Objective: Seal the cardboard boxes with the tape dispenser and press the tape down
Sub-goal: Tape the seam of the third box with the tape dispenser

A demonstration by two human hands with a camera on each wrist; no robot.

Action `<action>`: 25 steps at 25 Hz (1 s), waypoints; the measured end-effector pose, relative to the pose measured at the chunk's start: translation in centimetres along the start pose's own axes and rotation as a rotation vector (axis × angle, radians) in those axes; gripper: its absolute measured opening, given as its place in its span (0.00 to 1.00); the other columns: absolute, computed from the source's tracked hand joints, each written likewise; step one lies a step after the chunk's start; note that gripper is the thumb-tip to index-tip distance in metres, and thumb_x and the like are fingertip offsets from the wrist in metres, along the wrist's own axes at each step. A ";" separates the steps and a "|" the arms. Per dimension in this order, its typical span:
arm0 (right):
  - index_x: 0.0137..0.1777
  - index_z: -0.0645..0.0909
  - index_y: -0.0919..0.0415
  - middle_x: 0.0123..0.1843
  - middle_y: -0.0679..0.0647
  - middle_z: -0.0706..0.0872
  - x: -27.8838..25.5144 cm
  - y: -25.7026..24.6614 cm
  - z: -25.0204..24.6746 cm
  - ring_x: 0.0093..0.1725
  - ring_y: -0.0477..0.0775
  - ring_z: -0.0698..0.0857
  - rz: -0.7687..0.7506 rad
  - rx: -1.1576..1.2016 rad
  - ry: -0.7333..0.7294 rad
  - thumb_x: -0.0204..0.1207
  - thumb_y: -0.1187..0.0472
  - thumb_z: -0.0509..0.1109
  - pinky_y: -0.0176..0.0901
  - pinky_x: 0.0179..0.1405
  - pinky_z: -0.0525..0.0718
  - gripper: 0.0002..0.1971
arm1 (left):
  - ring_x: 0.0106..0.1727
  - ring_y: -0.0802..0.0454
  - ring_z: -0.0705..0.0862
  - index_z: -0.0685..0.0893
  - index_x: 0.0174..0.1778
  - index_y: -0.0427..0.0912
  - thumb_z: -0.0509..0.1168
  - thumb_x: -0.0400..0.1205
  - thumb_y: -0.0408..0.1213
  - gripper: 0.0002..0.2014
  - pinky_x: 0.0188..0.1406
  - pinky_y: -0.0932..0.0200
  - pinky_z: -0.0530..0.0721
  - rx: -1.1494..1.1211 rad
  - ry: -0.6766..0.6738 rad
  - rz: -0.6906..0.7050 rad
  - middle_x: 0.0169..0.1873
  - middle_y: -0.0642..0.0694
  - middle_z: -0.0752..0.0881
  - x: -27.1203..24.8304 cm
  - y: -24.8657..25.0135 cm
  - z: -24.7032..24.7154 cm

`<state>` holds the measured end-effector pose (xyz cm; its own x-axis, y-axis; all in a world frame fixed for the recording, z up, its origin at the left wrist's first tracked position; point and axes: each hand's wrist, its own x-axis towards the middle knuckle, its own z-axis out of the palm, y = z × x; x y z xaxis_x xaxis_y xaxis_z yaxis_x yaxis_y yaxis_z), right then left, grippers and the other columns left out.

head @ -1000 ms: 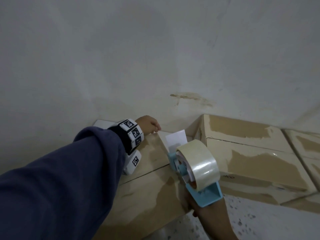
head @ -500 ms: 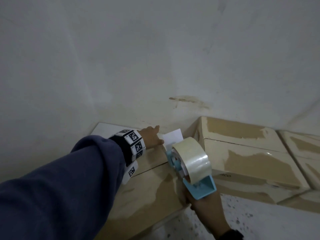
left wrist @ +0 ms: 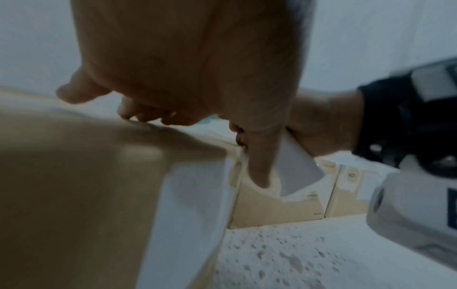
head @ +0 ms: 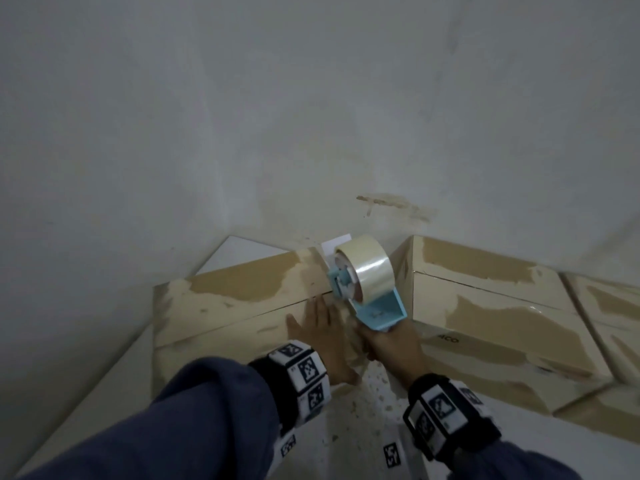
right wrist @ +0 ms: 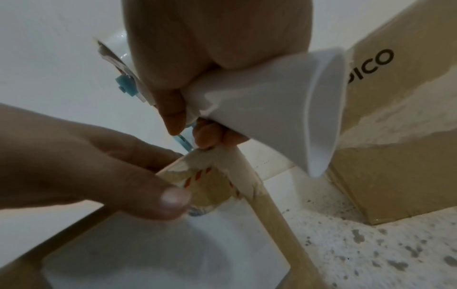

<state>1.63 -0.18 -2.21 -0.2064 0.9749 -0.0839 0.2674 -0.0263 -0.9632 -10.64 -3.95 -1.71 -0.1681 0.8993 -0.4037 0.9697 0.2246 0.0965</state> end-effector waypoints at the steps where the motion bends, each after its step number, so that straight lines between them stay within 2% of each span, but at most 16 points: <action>1: 0.33 0.81 0.54 0.26 0.50 0.84 0.1 0.0 -0.1 0.24 0.49 0.80 -0.012 -0.014 -0.017 0.69 0.61 0.77 0.42 0.26 0.78 0.08 | 0.83 0.42 0.34 0.33 0.81 0.38 0.58 0.71 0.70 0.57 0.76 0.27 0.41 -0.024 0.041 -0.044 0.82 0.40 0.34 0.0 0.5 0.4; 3: 0.35 0.81 0.53 0.28 0.50 0.85 0.0 -0.6 -0.2 0.26 0.51 0.80 -0.010 -0.052 -0.040 0.70 0.60 0.76 0.44 0.28 0.79 0.06 | 0.83 0.42 0.35 0.33 0.81 0.38 0.52 0.73 0.72 0.55 0.75 0.26 0.40 -0.054 0.149 -0.056 0.82 0.40 0.35 0.1 0.8 1.2; 6: 0.36 0.81 0.53 0.28 0.51 0.84 -0.1 -1.4 -0.7 0.26 0.51 0.80 0.038 -0.028 -0.062 0.70 0.62 0.75 0.41 0.25 0.77 0.06 | 0.84 0.42 0.36 0.35 0.81 0.38 0.49 0.74 0.72 0.53 0.75 0.25 0.40 -0.070 0.199 -0.036 0.83 0.40 0.37 0.5 0.4 2.0; 8: 0.35 0.80 0.55 0.25 0.50 0.82 -0.9 -1.7 -1.6 0.24 0.50 0.77 0.062 -0.024 -0.063 0.70 0.63 0.74 0.39 0.22 0.75 0.06 | 0.84 0.41 0.38 0.37 0.82 0.37 0.49 0.74 0.72 0.53 0.75 0.25 0.41 -0.060 0.220 -0.052 0.83 0.39 0.38 0.4 0.4 2.4; 11: 0.36 0.78 0.61 0.20 0.50 0.75 -3.6 -1.0 -3.9 0.20 0.49 0.73 0.097 -0.002 -0.102 0.70 0.67 0.73 0.40 0.22 0.72 0.06 | 0.84 0.40 0.38 0.38 0.82 0.36 0.41 0.70 0.76 0.55 0.76 0.26 0.41 -0.051 0.260 -0.050 0.83 0.37 0.39 0.3 0.5 2.3; 14: 0.41 0.76 0.63 0.24 0.52 0.74 -6.8 0.6 -6.0 0.20 0.48 0.71 0.143 0.008 -0.125 0.71 0.68 0.73 0.41 0.22 0.71 0.06 | 0.83 0.39 0.36 0.37 0.81 0.35 0.49 0.74 0.72 0.53 0.77 0.27 0.38 -0.042 0.284 -0.041 0.82 0.36 0.37 0.4 0.6 2.5; 17: 0.43 0.77 0.64 0.26 0.53 0.74 -8.3 1.5 -6.7 0.22 0.48 0.71 0.208 0.084 -0.107 0.71 0.69 0.73 0.41 0.22 0.71 0.07 | 0.83 0.38 0.35 0.37 0.82 0.36 0.55 0.74 0.69 0.54 0.77 0.28 0.38 -0.059 0.304 -0.057 0.82 0.37 0.34 0.4 1.0 2.2; 18: 0.43 0.77 0.63 0.26 0.53 0.75 -8.4 1.5 -6.6 0.22 0.49 0.72 0.209 0.089 -0.102 0.71 0.69 0.73 0.41 0.23 0.71 0.07 | 0.82 0.37 0.34 0.37 0.82 0.38 0.56 0.74 0.68 0.53 0.76 0.28 0.37 -0.042 0.307 -0.030 0.82 0.38 0.33 0.6 1.0 1.9; 20: 0.44 0.77 0.64 0.27 0.55 0.75 -8.2 1.5 -6.7 0.23 0.49 0.73 0.193 0.086 -0.098 0.71 0.69 0.73 0.41 0.23 0.73 0.07 | 0.83 0.38 0.34 0.38 0.82 0.44 0.57 0.75 0.66 0.50 0.76 0.29 0.36 0.091 0.330 0.135 0.82 0.42 0.35 1.4 0.9 1.1; 22: 0.47 0.77 0.66 0.29 0.56 0.76 -8.2 1.3 -6.7 0.22 0.47 0.74 0.190 0.082 -0.100 0.71 0.70 0.72 0.38 0.22 0.74 0.07 | 0.84 0.41 0.37 0.46 0.83 0.50 0.57 0.76 0.62 0.43 0.77 0.29 0.38 0.226 0.304 0.333 0.84 0.48 0.43 2.3 0.6 0.5; 25: 0.44 0.77 0.64 0.28 0.55 0.75 -7.9 0.6 -6.7 0.19 0.45 0.72 0.201 0.077 -0.102 0.72 0.69 0.72 0.37 0.20 0.72 0.06 | 0.84 0.44 0.43 0.59 0.80 0.51 0.57 0.78 0.57 0.34 0.78 0.30 0.43 0.273 0.257 0.411 0.83 0.49 0.52 3.3 0.3 0.8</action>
<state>9.73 -6.39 -0.44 -0.2512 0.9209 -0.2980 0.2414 -0.2385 -0.9406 -10.74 -1.20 -3.74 0.2289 0.9626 -0.1448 0.9696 -0.2386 -0.0537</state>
